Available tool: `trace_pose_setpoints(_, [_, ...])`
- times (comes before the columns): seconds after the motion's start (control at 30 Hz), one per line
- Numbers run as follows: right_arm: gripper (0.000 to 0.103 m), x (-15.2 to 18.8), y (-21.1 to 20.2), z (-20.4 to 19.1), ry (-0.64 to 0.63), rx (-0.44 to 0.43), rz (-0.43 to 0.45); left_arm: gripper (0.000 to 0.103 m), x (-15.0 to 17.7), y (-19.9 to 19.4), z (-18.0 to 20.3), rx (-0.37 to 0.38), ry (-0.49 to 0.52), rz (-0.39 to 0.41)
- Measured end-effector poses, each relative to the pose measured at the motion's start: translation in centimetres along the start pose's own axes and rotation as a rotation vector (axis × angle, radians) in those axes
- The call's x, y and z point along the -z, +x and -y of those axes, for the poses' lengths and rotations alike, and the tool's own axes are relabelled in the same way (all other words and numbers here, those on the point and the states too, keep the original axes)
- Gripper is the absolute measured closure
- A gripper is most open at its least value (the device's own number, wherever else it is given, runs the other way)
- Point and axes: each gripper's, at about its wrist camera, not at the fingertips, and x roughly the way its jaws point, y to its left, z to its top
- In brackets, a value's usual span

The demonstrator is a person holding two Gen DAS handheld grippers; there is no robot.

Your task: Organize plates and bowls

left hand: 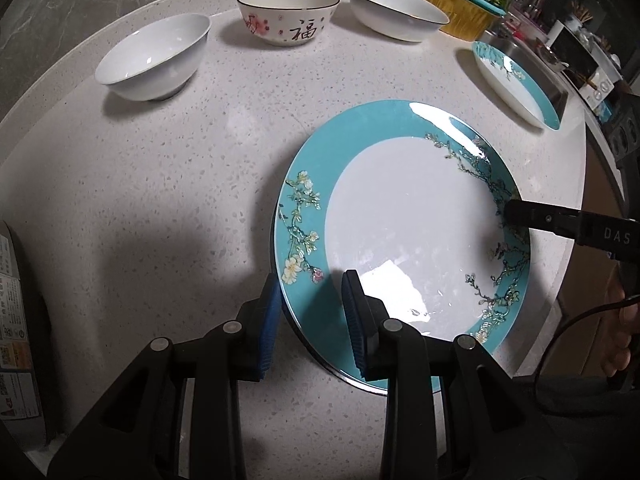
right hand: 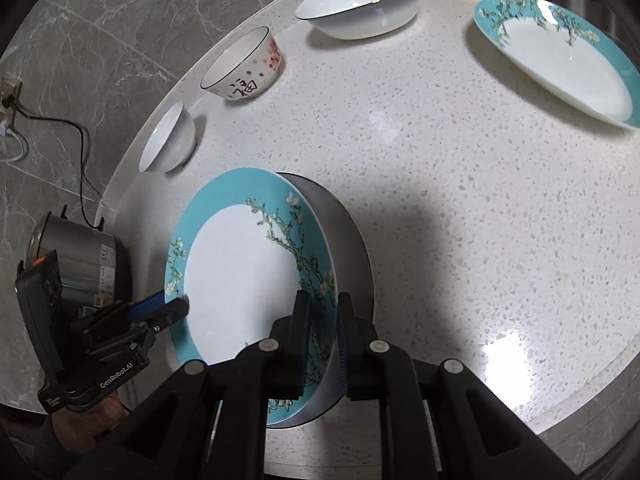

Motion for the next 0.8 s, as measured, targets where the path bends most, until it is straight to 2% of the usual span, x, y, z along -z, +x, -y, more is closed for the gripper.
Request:
trace_pose_setpoints(0.3, [0.085,0.4,0.5,-1.7,-0.148,0.132,0.030,0.074,-0.3,0.7,2.2,-0.106,0.120,0.005])
trace_pose_setpoints(0.4, [0.083,0.5,0.6,-2.6,-0.208,0.193,0.038,0.068,-0.1,0.7,2.5,-0.107,0.128,0.006])
trace_pose_setpoints(0.47, [0.083,0.5,0.6,-3.0,-0.234,0.219,0.041,0.068,0.0,0.8,2.6,-0.117,0.148,0.009])
trace_pose_setpoints(0.73, [0.079,1.8,1.5,-5.0,-0.416,0.357,0.060,0.065,0.2,0.5,2.3,-0.112,0.123,0.023])
trace_pose_setpoints(0.8, [0.078,1.9,1.6,-5.2,-0.440,0.369,0.064,0.057,-0.1,0.1,1.8,-0.107,0.095,0.033])
